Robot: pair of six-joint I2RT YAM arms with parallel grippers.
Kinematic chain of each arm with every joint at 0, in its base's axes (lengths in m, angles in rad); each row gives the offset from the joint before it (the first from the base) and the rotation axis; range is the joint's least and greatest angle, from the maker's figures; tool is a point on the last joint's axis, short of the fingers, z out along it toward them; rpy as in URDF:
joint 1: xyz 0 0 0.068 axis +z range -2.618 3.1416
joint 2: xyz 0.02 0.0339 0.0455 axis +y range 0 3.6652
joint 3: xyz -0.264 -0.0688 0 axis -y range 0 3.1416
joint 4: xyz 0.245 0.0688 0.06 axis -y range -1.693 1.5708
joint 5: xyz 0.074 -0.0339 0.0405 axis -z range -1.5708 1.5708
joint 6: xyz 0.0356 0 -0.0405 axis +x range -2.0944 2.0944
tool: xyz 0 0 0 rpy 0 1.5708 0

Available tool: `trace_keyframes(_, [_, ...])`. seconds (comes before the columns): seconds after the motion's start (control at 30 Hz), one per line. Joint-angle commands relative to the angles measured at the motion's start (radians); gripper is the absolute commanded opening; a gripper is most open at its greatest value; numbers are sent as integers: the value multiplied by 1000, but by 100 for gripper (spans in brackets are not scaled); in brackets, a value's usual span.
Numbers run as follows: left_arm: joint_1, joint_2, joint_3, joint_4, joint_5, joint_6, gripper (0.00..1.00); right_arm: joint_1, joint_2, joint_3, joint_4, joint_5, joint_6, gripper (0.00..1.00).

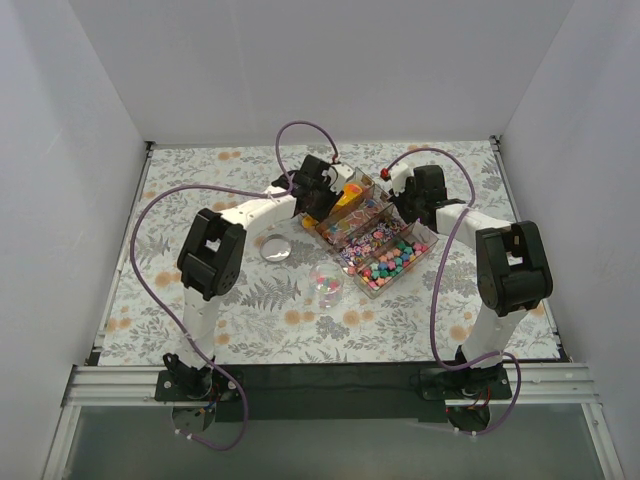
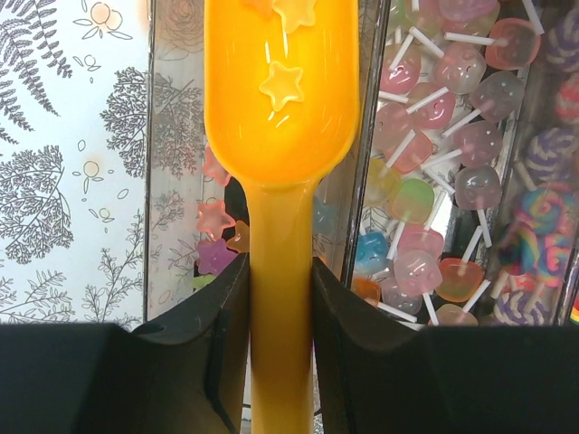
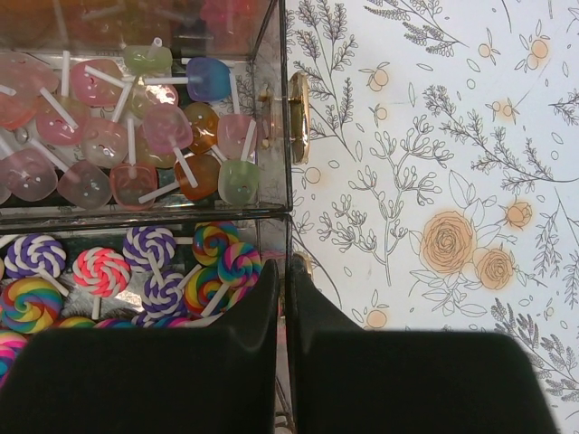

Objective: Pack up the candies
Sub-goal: Scoop the fake candies from the storage box.

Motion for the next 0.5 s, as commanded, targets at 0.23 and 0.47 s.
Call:
trace_keyframes(0.23, [-2, -143, -79, 105, 42, -15, 0, -5, 4, 11, 20, -3, 6, 17])
trace_keyframes(0.47, [5, -221, -177, 174, 61, -22, 0, -6, -40, 8, -1, 9, 13, 48])
